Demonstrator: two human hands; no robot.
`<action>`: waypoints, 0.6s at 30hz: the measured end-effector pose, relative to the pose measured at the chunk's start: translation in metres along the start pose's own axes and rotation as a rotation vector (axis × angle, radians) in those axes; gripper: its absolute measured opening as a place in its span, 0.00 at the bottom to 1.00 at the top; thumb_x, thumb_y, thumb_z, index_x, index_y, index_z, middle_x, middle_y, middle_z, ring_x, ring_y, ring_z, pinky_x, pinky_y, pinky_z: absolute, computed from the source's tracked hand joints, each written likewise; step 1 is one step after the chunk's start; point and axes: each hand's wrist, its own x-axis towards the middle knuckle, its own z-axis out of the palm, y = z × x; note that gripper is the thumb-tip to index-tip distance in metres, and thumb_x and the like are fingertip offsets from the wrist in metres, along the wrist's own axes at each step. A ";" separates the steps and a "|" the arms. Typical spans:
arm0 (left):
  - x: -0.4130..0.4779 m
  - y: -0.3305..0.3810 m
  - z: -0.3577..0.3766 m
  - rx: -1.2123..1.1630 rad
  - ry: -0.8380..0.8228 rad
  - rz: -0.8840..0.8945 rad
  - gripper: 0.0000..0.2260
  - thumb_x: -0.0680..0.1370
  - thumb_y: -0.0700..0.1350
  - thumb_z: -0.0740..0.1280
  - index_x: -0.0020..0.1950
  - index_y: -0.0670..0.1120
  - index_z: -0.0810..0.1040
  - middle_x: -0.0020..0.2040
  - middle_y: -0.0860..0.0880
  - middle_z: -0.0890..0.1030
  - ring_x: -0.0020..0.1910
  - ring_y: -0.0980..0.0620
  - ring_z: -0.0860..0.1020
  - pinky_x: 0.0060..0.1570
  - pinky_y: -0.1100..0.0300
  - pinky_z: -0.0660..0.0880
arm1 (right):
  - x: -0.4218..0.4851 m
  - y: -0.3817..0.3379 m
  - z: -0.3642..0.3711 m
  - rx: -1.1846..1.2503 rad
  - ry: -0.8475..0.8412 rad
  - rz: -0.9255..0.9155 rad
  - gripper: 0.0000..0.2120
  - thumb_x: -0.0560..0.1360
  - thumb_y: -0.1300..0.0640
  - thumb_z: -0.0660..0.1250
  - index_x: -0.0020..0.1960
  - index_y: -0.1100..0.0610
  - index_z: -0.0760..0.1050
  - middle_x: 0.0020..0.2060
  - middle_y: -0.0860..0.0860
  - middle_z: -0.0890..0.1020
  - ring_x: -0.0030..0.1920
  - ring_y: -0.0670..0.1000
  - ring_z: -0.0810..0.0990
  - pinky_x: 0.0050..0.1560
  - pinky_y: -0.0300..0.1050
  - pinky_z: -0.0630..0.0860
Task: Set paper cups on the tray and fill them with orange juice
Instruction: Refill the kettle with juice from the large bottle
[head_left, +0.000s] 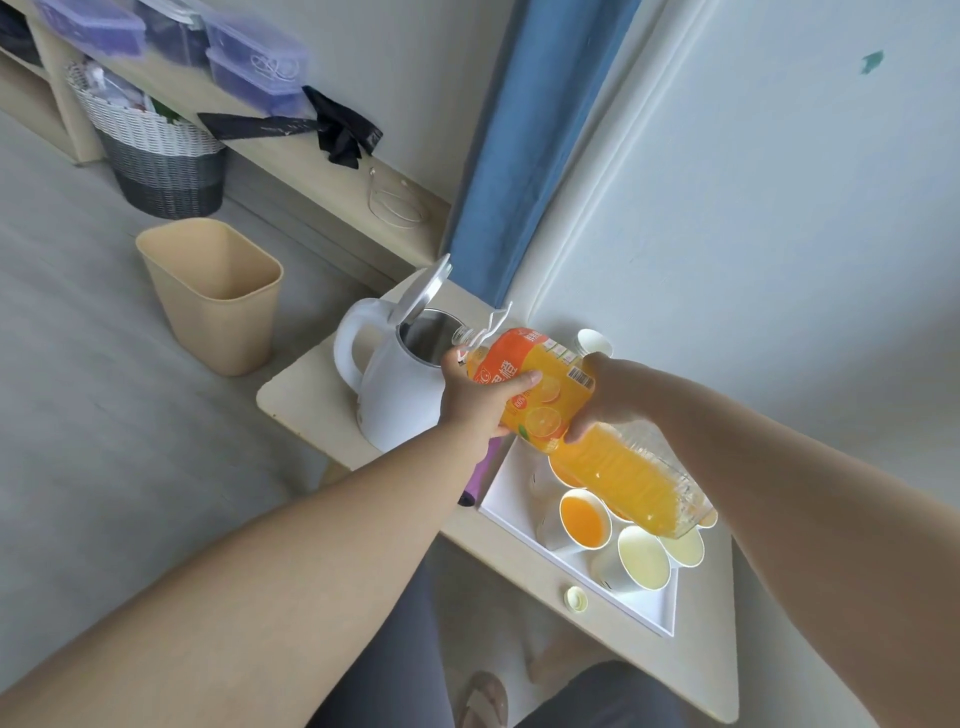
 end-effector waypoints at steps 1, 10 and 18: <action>0.001 0.000 0.000 -0.005 -0.003 -0.005 0.44 0.65 0.46 0.80 0.73 0.54 0.58 0.69 0.46 0.70 0.66 0.39 0.72 0.52 0.37 0.77 | 0.000 0.000 0.000 -0.001 -0.003 0.003 0.58 0.34 0.35 0.75 0.63 0.49 0.69 0.49 0.48 0.80 0.50 0.54 0.80 0.55 0.53 0.78; 0.005 -0.005 0.000 -0.048 -0.033 -0.051 0.42 0.66 0.46 0.79 0.73 0.53 0.58 0.70 0.46 0.69 0.67 0.38 0.71 0.52 0.36 0.77 | -0.011 -0.011 -0.007 -0.056 -0.027 0.027 0.48 0.45 0.41 0.81 0.61 0.51 0.69 0.50 0.50 0.79 0.52 0.54 0.78 0.57 0.50 0.77; 0.007 -0.005 0.000 -0.047 -0.036 -0.057 0.42 0.67 0.47 0.79 0.73 0.53 0.58 0.70 0.46 0.68 0.67 0.38 0.71 0.53 0.36 0.76 | -0.010 -0.011 -0.007 -0.039 -0.019 0.058 0.52 0.46 0.42 0.81 0.66 0.53 0.66 0.53 0.51 0.78 0.53 0.55 0.78 0.56 0.50 0.77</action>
